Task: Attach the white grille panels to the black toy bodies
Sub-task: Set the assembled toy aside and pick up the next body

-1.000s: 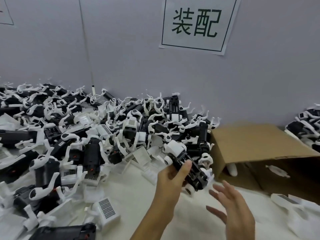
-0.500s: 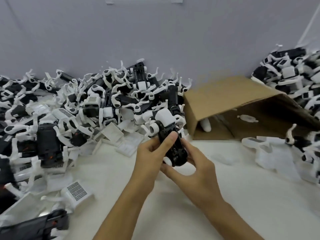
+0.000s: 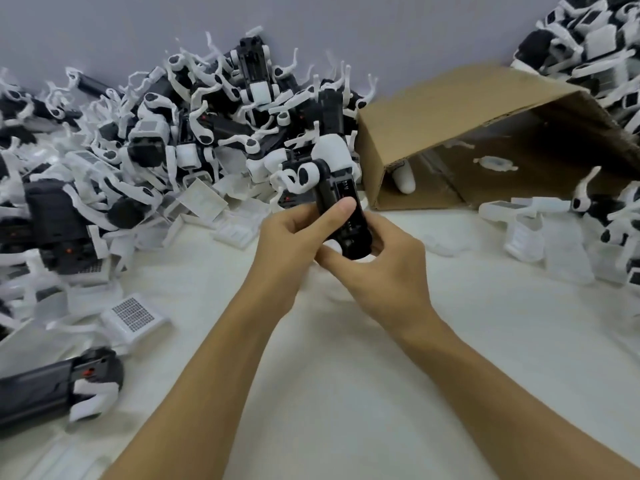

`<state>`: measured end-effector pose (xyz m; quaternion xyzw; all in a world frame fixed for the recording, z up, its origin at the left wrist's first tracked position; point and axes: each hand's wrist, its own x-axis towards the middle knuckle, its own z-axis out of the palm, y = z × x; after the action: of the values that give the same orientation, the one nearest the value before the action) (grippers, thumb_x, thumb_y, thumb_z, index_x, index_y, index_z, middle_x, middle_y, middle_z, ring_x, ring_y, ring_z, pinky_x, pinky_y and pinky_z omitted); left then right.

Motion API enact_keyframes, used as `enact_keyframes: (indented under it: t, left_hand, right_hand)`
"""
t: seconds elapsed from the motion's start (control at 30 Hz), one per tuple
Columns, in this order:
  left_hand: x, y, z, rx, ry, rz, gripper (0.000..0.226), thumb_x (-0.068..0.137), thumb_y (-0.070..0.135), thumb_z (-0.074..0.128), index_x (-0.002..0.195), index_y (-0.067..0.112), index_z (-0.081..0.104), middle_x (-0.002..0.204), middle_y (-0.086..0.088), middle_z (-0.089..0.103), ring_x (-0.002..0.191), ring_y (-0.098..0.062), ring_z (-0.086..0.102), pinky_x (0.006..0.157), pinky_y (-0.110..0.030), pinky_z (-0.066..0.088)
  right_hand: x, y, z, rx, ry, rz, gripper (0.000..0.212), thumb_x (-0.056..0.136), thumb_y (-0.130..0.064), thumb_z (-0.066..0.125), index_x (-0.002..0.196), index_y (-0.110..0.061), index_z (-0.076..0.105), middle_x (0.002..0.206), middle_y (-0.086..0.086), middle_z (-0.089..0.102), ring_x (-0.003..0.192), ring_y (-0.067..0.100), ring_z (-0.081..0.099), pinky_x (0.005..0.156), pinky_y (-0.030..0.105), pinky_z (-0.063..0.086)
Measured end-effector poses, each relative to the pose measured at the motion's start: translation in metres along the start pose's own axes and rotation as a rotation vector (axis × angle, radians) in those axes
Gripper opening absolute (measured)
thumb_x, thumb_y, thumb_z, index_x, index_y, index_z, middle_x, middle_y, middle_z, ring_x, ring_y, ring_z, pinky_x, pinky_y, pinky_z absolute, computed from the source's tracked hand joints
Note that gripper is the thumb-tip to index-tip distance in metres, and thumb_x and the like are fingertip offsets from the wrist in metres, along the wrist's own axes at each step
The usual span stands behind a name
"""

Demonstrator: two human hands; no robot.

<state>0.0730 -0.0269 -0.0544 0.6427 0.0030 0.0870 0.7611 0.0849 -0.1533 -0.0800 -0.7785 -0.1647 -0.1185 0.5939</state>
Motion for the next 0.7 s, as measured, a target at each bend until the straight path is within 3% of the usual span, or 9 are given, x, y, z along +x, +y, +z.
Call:
enact_keyframes:
  t: [0.1,0.2,0.3,0.37,0.47,0.57,0.63,0.7]
  left_hand:
    - [-0.001,0.002,0.0,-0.012,0.008,0.015,0.024,0.078,0.034,0.081,0.096,0.017,0.08,0.101,-0.008,0.078,0.1,-0.023,0.075,0.085,-0.03,0.059]
    - [-0.002,0.002,0.0,0.077,0.028,0.017,0.019,0.082,0.029,0.081,0.097,0.017,0.079,0.096,-0.006,0.079,0.096,-0.022,0.075,0.091,-0.04,0.057]
    - [-0.003,0.004,-0.002,0.13,0.021,0.037,0.019,0.085,0.029,0.079,0.1,0.017,0.077,0.094,-0.003,0.079,0.094,-0.018,0.075,0.088,-0.034,0.058]
    - [-0.002,0.004,-0.003,0.17,0.021,0.07,0.017,0.084,0.029,0.08,0.099,0.02,0.077,0.093,0.001,0.079,0.093,-0.014,0.075,0.082,-0.026,0.058]
    - [0.0,-0.003,-0.005,0.437,0.096,0.275,0.017,0.082,0.016,0.082,0.097,0.017,0.073,0.087,0.007,0.075,0.083,-0.002,0.07,0.072,-0.012,0.05]
    - [0.004,-0.009,-0.012,0.802,0.154,0.614,0.04,0.081,-0.004,0.076,0.119,0.006,0.069,0.108,-0.006,0.068,0.094,-0.008,0.061,0.08,-0.008,0.043]
    - [0.008,-0.011,-0.02,0.938,0.167,0.723,0.05,0.079,-0.01,0.075,0.127,0.0,0.066,0.117,-0.014,0.064,0.106,-0.022,0.061,0.089,-0.019,0.048]
    - [0.009,-0.012,-0.024,1.023,0.165,0.769,0.053,0.077,-0.012,0.076,0.128,0.001,0.066,0.12,-0.014,0.063,0.11,-0.03,0.061,0.091,-0.034,0.052]
  right_hand:
    - [-0.005,0.0,0.004,-0.038,-0.006,-0.049,0.056,0.077,-0.03,0.086,0.127,-0.024,0.062,0.11,-0.007,0.067,0.101,0.003,0.064,0.086,0.015,0.051]
    - [-0.006,0.0,0.005,-0.024,-0.031,-0.028,0.053,0.077,-0.031,0.086,0.124,-0.029,0.062,0.103,-0.012,0.069,0.095,0.004,0.066,0.082,0.015,0.052]
    - [-0.004,-0.001,0.004,0.001,-0.016,-0.037,0.044,0.075,-0.033,0.087,0.112,-0.038,0.064,0.092,-0.017,0.071,0.09,0.004,0.068,0.077,0.014,0.054]
    - [-0.003,0.0,0.004,0.012,-0.037,-0.048,0.054,0.077,-0.03,0.087,0.123,-0.036,0.061,0.102,-0.02,0.071,0.1,0.001,0.067,0.083,0.013,0.053]
    - [-0.002,0.001,0.006,0.055,-0.138,-0.064,0.078,0.078,-0.018,0.084,0.14,-0.038,0.041,0.136,-0.015,0.056,0.128,0.0,0.053,0.102,0.016,0.045]
    - [-0.005,0.003,0.009,0.1,-0.157,-0.122,0.081,0.073,-0.011,0.067,0.143,-0.035,0.035,0.143,-0.01,0.048,0.136,0.001,0.044,0.107,0.014,0.039]
    - [-0.007,0.004,0.008,0.181,-0.112,-0.067,0.085,0.075,-0.016,0.066,0.151,-0.032,0.03,0.148,-0.015,0.045,0.138,-0.002,0.042,0.109,0.016,0.039]
    - [-0.007,0.003,0.006,0.186,-0.015,-0.039,0.087,0.078,-0.03,0.077,0.152,-0.032,0.032,0.147,-0.019,0.048,0.138,-0.002,0.043,0.109,0.02,0.042]
